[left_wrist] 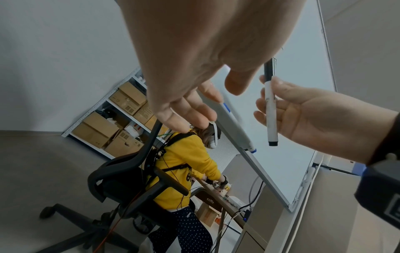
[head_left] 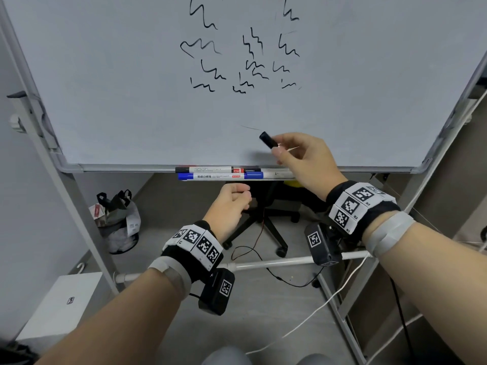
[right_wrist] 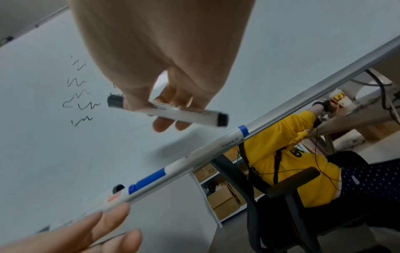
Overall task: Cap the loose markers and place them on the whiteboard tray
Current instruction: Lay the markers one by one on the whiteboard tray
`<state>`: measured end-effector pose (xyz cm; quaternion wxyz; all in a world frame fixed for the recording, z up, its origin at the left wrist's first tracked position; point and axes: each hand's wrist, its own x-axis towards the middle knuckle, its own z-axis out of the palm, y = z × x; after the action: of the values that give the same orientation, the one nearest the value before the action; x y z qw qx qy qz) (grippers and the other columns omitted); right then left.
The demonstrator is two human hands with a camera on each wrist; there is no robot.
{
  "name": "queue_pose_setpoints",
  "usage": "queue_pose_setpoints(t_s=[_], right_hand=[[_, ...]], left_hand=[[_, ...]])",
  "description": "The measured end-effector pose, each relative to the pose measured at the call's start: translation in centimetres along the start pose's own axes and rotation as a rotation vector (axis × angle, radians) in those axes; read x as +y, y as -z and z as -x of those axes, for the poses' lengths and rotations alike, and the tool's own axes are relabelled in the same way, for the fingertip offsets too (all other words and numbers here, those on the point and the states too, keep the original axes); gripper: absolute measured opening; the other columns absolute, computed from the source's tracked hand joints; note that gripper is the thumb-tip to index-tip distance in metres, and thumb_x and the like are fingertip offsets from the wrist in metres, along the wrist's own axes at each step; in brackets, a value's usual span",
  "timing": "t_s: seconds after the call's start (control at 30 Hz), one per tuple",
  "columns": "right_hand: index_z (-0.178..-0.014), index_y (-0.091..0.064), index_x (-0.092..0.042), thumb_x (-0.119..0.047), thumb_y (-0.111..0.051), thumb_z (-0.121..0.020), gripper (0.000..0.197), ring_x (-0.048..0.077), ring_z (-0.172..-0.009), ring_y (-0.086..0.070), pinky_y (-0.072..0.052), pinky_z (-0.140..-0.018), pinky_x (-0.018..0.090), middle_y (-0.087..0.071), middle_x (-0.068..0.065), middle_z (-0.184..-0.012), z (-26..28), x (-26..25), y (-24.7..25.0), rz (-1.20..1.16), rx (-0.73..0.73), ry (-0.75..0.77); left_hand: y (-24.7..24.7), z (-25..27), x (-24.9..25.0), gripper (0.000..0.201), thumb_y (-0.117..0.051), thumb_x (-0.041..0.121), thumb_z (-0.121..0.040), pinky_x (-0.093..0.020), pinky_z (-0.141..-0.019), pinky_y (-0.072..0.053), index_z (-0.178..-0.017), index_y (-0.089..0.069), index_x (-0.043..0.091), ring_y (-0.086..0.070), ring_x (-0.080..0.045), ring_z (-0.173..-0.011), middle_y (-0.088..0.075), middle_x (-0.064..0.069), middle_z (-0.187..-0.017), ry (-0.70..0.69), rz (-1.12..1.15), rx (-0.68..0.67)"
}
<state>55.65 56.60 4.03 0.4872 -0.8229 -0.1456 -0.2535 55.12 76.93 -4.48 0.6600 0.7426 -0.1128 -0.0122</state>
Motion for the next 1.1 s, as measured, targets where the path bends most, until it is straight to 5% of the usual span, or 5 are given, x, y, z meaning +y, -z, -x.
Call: queue_pose_setpoints(t_s=[0.1,0.23,0.37,0.57,1.1], right_hand=[[-0.105,-0.081,-0.024,-0.023,-0.082,-0.088,0.016,0.0,-0.073,-0.065,-0.053,-0.074,0.018,-0.073,-0.014,-0.086,-0.6,0.8,-0.6,0.106,0.016,-0.009],[-0.104,-0.083,-0.026,-0.029,-0.082,-0.087,0.017,0.018,-0.093,-0.07,-0.058,-0.09,0.04,-0.079,-0.006,-0.095,-1.2,1.8,-1.7,0.273,-0.035,0.021],[-0.104,-0.081,-0.038,-0.049,-0.074,-0.084,0.024,0.024,-0.106,-0.067,-0.051,-0.096,0.055,-0.077,-0.017,-0.097,-1.6,3.4,-2.5,0.383,-0.053,0.069],[-0.107,-0.08,-0.042,-0.06,-0.065,-0.082,0.034,0.022,-0.107,-0.066,-0.051,-0.098,0.054,-0.075,-0.022,-0.1,-1.6,4.6,-2.6,0.395,-0.074,0.092],[-0.113,-0.078,-0.036,-0.046,-0.069,-0.092,0.026,0.019,-0.102,-0.063,-0.051,-0.097,0.047,-0.075,-0.017,-0.106,-0.6,3.3,-1.2,0.373,0.045,0.1]], left_hand=[[0.2,-0.4,-0.4,0.025,-0.052,0.022,-0.104,-0.023,-0.08,-0.047,-0.129,-0.055,0.024,-0.064,-0.009,-0.1,-0.068,0.002,-0.111,0.014,-0.025,-0.002],[0.4,-0.8,-0.6,0.031,-0.054,0.021,-0.103,-0.024,-0.08,-0.05,-0.134,-0.053,0.023,-0.064,-0.009,-0.1,-0.068,0.003,-0.106,0.026,-0.04,-0.006],[0.5,-1.3,-0.9,0.034,-0.056,0.021,-0.102,-0.029,-0.085,-0.053,-0.135,-0.053,0.023,-0.065,-0.014,-0.105,-0.067,0.004,-0.104,0.037,-0.047,0.004],[0.5,-1.6,-1.3,0.031,-0.055,0.02,-0.102,-0.032,-0.084,-0.054,-0.132,-0.052,0.025,-0.065,-0.014,-0.103,-0.069,-0.002,-0.113,0.039,-0.055,0.023],[0.5,-0.6,-0.9,0.033,-0.056,0.022,-0.102,-0.033,-0.082,-0.056,-0.134,-0.051,0.025,-0.067,-0.015,-0.103,-0.068,-0.006,-0.116,0.038,-0.045,0.024]])
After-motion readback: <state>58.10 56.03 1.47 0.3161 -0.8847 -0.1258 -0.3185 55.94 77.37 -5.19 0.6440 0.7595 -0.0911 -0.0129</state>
